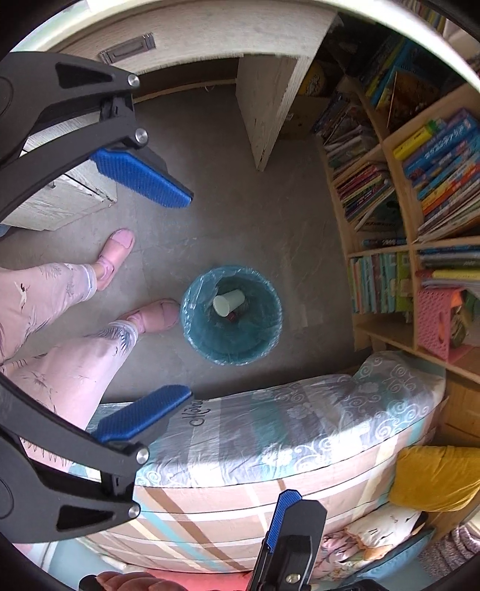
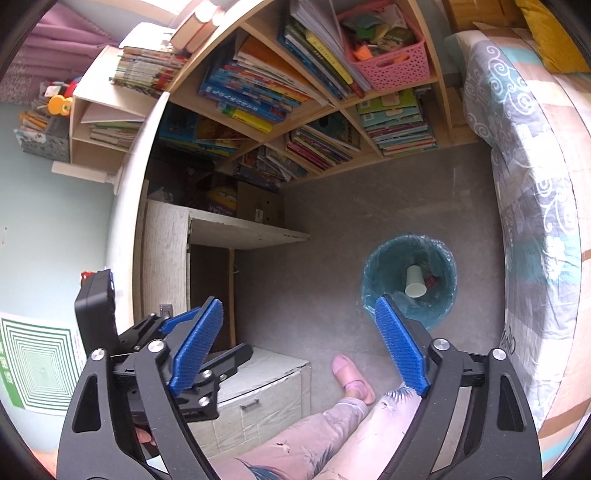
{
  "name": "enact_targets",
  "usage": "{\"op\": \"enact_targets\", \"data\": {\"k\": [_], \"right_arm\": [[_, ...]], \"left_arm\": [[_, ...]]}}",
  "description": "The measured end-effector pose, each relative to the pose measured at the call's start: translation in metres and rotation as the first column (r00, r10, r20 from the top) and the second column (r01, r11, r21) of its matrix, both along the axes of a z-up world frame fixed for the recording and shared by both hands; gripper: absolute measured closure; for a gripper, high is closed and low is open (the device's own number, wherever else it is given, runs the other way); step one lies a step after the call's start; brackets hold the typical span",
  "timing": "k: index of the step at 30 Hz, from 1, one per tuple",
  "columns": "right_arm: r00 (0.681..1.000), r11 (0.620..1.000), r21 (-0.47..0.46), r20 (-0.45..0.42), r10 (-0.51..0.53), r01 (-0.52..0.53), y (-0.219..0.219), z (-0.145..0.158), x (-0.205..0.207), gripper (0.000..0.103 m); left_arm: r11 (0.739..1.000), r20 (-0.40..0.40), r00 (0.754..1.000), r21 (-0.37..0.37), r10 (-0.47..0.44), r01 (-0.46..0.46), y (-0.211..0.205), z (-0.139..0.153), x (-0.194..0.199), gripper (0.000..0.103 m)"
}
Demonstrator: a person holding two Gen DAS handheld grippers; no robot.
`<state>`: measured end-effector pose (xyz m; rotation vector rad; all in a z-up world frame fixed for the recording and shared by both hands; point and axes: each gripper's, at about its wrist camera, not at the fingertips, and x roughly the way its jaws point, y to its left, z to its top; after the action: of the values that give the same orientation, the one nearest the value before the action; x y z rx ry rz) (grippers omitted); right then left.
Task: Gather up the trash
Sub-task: 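Return both open tools to the table objects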
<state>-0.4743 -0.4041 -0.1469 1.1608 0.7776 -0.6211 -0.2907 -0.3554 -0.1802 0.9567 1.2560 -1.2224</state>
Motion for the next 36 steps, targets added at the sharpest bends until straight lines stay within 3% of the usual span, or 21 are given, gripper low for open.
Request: {"op": "enact_targets", "data": {"k": [12, 19, 25, 36], "right_arm": [[0.995, 0.992, -0.079, -0.007, 0.097, -0.098, 0.018, 0.027, 0.055, 0.017], [0.981, 0.966, -0.173, -0.006, 0.195, -0.193, 0.039, 0.051, 0.109, 0.017], [0.955, 0.928, -0.233, -0.003, 0.297, -0.29, 0.059, 0.071, 0.165, 0.017], [0.829, 0.784, -0.308, -0.03, 0.558, -0.539, 0.127, 0.095, 0.277, 0.016]], "left_arm": [[0.984, 0.022, 0.989, -0.106, 0.144, -0.141, 0.051, 0.042, 0.058, 0.007], [0.947, 0.062, 0.958, -0.176, 0.282, -0.267, 0.098, 0.073, 0.105, 0.007], [0.883, 0.076, 0.898, -0.231, 0.434, -0.408, 0.156, 0.098, 0.15, 0.007], [0.759, 0.14, 0.76, -0.293, 0.635, -0.581, 0.252, 0.128, 0.233, 0.007]]}}
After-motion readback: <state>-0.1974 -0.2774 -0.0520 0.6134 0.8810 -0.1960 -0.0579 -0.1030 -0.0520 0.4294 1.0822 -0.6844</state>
